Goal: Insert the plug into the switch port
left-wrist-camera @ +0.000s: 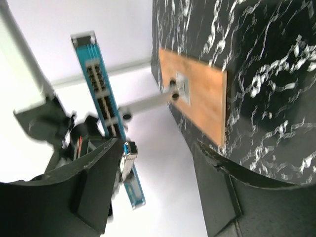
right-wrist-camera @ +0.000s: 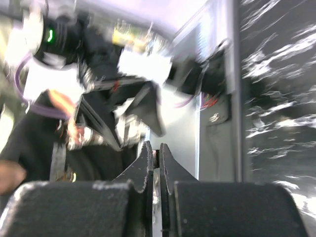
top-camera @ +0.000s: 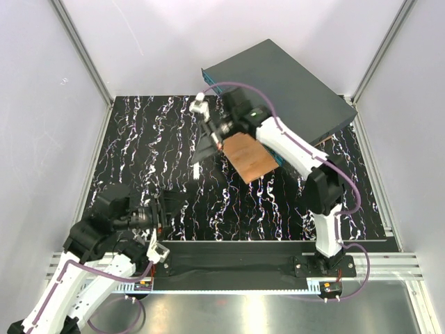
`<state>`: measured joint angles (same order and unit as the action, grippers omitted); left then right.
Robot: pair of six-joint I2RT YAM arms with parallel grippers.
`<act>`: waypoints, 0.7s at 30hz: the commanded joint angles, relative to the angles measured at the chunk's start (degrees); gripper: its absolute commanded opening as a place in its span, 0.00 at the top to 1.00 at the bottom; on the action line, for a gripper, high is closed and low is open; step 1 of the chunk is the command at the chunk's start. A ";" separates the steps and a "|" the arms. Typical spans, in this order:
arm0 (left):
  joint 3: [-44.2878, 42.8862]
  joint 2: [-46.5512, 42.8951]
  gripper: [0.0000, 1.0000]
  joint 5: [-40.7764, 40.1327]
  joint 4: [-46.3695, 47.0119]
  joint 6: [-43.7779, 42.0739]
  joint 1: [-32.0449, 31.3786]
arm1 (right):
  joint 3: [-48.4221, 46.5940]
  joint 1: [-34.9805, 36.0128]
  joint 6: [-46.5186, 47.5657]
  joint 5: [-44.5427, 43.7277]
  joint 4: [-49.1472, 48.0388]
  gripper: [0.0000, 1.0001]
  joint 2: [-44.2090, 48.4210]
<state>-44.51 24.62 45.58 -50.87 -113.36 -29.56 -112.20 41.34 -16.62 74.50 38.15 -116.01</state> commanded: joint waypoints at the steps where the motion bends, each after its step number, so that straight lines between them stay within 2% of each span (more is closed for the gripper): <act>1: -4.53 0.86 0.34 -7.42 4.54 9.16 0.03 | -0.31 -5.03 -12.43 -4.70 -14.11 1.00 5.26; 2: -5.05 1.74 0.35 -9.61 4.64 13.65 0.03 | 0.92 -6.00 -14.91 -6.63 -16.68 1.00 5.96; 3: -5.84 2.88 0.35 -11.72 5.16 23.09 0.03 | 2.06 -8.27 -16.76 -8.13 -18.36 1.00 7.27; 5: -7.77 7.61 0.35 -20.76 11.30 35.78 0.03 | 4.27 -10.31 -20.53 -13.29 -20.30 1.00 8.60; 6: -9.18 9.72 0.35 -24.02 12.97 48.11 0.12 | 4.97 -11.97 -21.60 -14.89 -20.83 1.00 10.08; 7: -13.45 14.79 0.35 -28.57 14.21 54.15 0.38 | 6.72 -12.77 -22.74 -16.21 -21.53 1.00 10.88; 8: -15.85 17.10 0.35 -29.40 14.13 65.96 1.77 | 7.52 -13.30 -24.49 -19.36 -22.15 1.00 12.72; 10: -22.68 23.24 0.36 -26.70 13.96 77.88 3.89 | 9.54 -14.09 -26.17 -22.89 -21.80 1.00 14.57; 11: -24.29 24.76 0.36 -25.21 14.04 88.12 5.03 | 10.07 -14.01 -27.14 -25.00 -21.98 1.00 15.80; 13: -26.76 27.31 0.38 -21.68 15.09 96.18 5.13 | 11.30 -14.10 -30.29 -26.41 -22.42 1.00 16.60; 14: -27.12 28.54 0.39 -20.98 16.93 103.36 5.04 | 11.91 -14.18 -31.44 -27.47 -23.29 1.00 17.04; 17: -27.91 30.74 0.41 -19.92 20.10 110.00 4.43 | 12.71 -14.10 -33.12 -29.58 -23.74 1.00 17.65; 21: -27.21 31.71 0.43 -22.64 22.48 109.76 2.76 | 12.88 -13.83 -32.86 -30.73 -22.95 1.00 18.09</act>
<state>-69.78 55.90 23.81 -33.65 -12.49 -25.67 -99.66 26.92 -47.42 46.94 17.28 -100.36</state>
